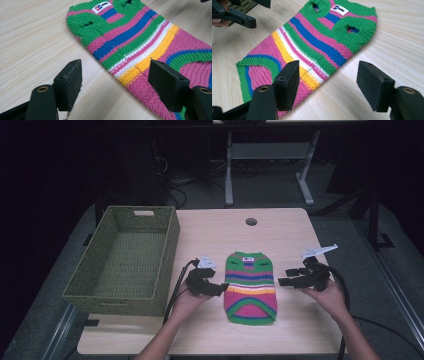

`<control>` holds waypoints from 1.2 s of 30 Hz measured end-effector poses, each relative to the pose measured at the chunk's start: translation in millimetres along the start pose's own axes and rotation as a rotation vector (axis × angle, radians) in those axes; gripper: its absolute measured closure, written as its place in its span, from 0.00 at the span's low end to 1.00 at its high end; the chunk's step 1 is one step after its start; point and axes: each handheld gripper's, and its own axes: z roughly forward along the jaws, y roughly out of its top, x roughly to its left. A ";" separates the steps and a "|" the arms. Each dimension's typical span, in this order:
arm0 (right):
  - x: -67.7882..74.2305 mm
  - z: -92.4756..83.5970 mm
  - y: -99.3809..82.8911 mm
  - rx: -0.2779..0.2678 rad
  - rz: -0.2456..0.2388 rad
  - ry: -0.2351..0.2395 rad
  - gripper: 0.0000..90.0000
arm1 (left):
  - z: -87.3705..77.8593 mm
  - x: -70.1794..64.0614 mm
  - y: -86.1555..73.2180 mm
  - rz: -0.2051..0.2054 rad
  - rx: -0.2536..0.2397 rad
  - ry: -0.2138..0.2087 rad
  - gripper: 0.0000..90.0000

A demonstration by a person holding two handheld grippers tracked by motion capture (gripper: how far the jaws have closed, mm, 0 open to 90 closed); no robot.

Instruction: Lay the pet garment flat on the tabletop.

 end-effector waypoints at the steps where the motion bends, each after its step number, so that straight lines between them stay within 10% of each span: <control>1: 0.2 -0.7 -0.8 -0.003 0.001 -0.003 0.38 | -0.9 0.3 -0.4 -0.001 -0.006 -0.001 0.30; 36: 3.6 -18.9 -34.2 -0.032 0.004 -0.018 0.33 | -27.2 -15.8 -30.7 0.011 -0.007 -0.043 0.26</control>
